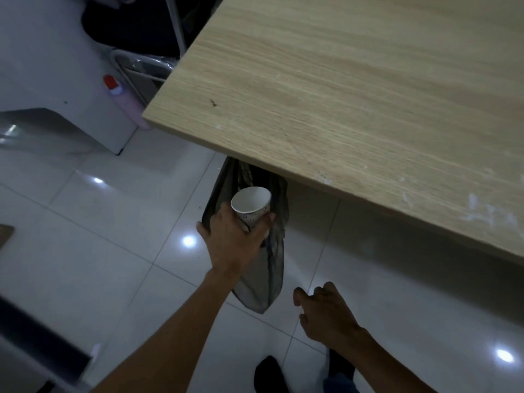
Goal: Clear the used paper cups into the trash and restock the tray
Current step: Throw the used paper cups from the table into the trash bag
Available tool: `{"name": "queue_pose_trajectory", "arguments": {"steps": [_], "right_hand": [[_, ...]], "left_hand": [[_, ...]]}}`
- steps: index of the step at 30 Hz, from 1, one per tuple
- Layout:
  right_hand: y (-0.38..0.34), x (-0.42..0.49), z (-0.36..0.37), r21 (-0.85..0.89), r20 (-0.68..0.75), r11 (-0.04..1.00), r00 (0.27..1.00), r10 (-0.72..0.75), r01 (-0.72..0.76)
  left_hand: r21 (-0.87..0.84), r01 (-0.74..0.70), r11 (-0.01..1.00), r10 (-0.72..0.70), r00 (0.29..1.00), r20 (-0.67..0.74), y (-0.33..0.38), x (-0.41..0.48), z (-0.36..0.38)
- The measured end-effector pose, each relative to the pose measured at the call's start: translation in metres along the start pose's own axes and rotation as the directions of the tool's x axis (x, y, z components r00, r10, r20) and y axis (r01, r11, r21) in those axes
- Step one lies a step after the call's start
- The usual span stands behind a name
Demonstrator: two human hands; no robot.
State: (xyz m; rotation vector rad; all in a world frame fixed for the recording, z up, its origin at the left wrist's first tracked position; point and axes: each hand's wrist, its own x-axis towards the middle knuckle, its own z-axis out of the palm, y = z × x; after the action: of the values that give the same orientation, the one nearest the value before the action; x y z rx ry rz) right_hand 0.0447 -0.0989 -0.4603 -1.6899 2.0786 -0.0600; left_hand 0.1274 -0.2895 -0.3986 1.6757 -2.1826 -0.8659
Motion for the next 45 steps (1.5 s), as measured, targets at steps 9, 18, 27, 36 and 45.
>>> {"name": "queue_pose_trajectory", "arguments": {"steps": [9,18,27,36,45], "right_hand": [[-0.016,0.009,-0.014,0.275,-0.006,0.96,0.999,0.05,-0.046],[-0.024,0.095,-0.025,0.399,0.282,0.856,0.932,0.227,-0.329],[-0.011,0.063,-0.036,0.526,0.158,0.733,0.896,0.414,-0.432],[-0.01,0.032,-0.052,0.508,0.115,0.749,0.895,0.431,-0.426],[-0.01,0.006,-0.071,0.409,0.068,0.768,0.856,0.512,-0.492]], "left_hand": [[-0.138,0.081,0.987,-0.073,0.996,0.058,-0.008,0.009,0.002],[-0.294,0.164,0.942,-0.136,0.984,0.112,-0.013,0.008,0.008],[-0.399,0.198,0.895,-0.184,0.98,0.072,-0.005,0.013,0.012],[-0.121,0.087,0.989,-0.059,0.975,0.215,-0.004,0.018,0.026],[0.813,-0.316,0.49,-0.227,0.854,0.469,-0.041,-0.008,-0.006]]}}
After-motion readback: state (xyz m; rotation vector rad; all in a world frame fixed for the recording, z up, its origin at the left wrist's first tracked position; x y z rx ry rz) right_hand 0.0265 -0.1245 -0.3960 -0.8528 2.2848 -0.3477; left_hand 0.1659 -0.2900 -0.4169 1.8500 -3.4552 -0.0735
